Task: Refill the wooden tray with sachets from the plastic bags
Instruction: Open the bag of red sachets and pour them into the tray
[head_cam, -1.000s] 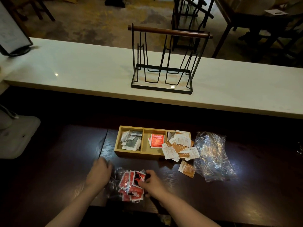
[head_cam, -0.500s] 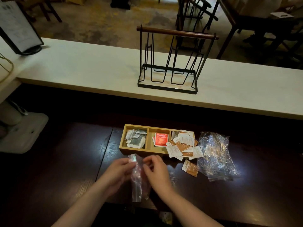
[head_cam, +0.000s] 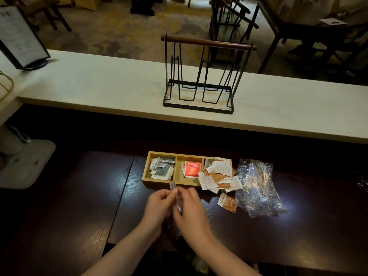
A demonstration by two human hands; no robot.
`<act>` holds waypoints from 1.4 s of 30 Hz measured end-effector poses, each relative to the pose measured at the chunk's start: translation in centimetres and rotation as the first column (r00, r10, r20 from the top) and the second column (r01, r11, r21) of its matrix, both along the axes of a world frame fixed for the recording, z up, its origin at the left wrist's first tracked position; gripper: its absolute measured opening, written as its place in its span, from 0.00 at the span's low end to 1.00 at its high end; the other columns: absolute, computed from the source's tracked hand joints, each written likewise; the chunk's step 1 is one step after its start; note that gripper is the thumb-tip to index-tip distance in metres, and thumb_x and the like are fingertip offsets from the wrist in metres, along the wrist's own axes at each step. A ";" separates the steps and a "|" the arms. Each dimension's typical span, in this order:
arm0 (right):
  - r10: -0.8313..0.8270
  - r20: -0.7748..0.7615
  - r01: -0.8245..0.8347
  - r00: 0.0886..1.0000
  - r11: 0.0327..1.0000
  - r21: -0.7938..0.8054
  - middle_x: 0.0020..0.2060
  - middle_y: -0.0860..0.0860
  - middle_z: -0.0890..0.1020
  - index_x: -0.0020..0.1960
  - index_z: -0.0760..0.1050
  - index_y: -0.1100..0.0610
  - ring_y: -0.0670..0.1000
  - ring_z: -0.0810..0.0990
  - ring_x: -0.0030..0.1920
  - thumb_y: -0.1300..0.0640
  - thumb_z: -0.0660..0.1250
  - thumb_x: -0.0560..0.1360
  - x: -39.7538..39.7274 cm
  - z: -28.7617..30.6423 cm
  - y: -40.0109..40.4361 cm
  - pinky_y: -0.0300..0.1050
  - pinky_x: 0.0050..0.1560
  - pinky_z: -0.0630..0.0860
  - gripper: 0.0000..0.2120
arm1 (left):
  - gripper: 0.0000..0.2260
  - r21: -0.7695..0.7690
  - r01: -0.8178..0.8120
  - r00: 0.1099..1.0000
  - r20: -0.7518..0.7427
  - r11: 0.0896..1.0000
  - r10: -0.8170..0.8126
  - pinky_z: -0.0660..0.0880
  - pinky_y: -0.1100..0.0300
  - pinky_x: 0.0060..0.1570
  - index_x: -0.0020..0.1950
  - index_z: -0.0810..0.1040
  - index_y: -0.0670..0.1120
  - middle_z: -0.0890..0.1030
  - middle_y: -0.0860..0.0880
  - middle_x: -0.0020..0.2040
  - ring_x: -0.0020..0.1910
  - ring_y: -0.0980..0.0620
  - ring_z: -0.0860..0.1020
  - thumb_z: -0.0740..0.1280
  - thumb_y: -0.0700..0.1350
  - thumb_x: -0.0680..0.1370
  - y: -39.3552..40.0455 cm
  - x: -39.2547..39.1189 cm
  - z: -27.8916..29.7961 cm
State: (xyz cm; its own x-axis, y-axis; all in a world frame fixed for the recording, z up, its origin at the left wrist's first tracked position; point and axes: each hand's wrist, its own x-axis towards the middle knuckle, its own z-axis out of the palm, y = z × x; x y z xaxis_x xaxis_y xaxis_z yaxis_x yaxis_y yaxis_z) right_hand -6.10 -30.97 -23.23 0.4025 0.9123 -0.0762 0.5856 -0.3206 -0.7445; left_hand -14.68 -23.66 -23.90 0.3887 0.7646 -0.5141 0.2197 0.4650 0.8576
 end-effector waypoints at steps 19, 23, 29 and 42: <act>0.212 0.188 -0.195 0.959 0.975 -0.105 0.56 0.48 0.67 0.72 0.63 0.47 0.48 0.67 0.58 0.61 0.64 0.73 0.4 1.5 -0.7 0.45 0.56 0.74 0.29 | 0.14 0.230 0.120 0.986 -0.144 0.966 -0.088 0.71 0.61 0.32 0.30 0.77 0.47 0.79 0.53 0.25 0.29 0.58 0.76 0.67 0.38 0.76 -0.9 -0.1 -0.3; 0.121 0.090 -0.117 0.989 0.992 -0.043 0.51 0.45 0.70 0.68 0.70 0.46 0.45 0.72 0.53 0.61 0.64 0.74 1.1 1.7 -0.2 0.39 0.52 0.75 0.24 | 0.14 0.259 0.191 0.972 -0.183 0.947 -0.146 0.70 0.64 0.26 0.29 0.76 0.48 0.78 0.53 0.23 0.25 0.59 0.76 0.68 0.40 0.75 -0.7 0.2 0.1; -0.009 -0.307 -0.030 0.952 0.992 -0.122 0.42 0.41 0.83 0.54 0.82 0.48 0.34 0.80 0.42 0.59 0.70 0.70 3.2 1.8 0.2 0.26 0.40 0.73 0.14 | 0.09 0.030 0.213 0.977 -0.032 0.977 -0.212 0.78 0.60 0.25 0.36 0.78 0.41 0.81 0.47 0.28 0.28 0.50 0.81 0.71 0.41 0.74 0.5 -0.7 0.6; -0.204 -0.715 0.075 0.669 0.975 -0.208 0.43 0.55 0.86 0.47 0.84 0.58 0.51 0.85 0.45 0.64 0.71 0.72 4.5 2.3 -0.2 0.40 0.45 0.81 0.05 | 0.07 -0.086 0.163 0.985 0.069 0.983 -0.157 0.79 0.62 0.30 0.32 0.82 0.47 0.85 0.43 0.36 0.37 0.49 0.84 0.73 0.47 0.70 -0.1 -0.5 0.0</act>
State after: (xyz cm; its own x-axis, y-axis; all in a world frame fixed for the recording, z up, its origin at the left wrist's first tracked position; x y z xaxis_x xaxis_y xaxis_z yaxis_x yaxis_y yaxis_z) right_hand -1.58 -31.21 -20.91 0.2816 0.8010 -0.5283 -0.1831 -0.4957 -0.8490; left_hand -15.17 -23.77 -23.92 0.5354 0.6413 -0.5496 0.2456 0.5043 0.8278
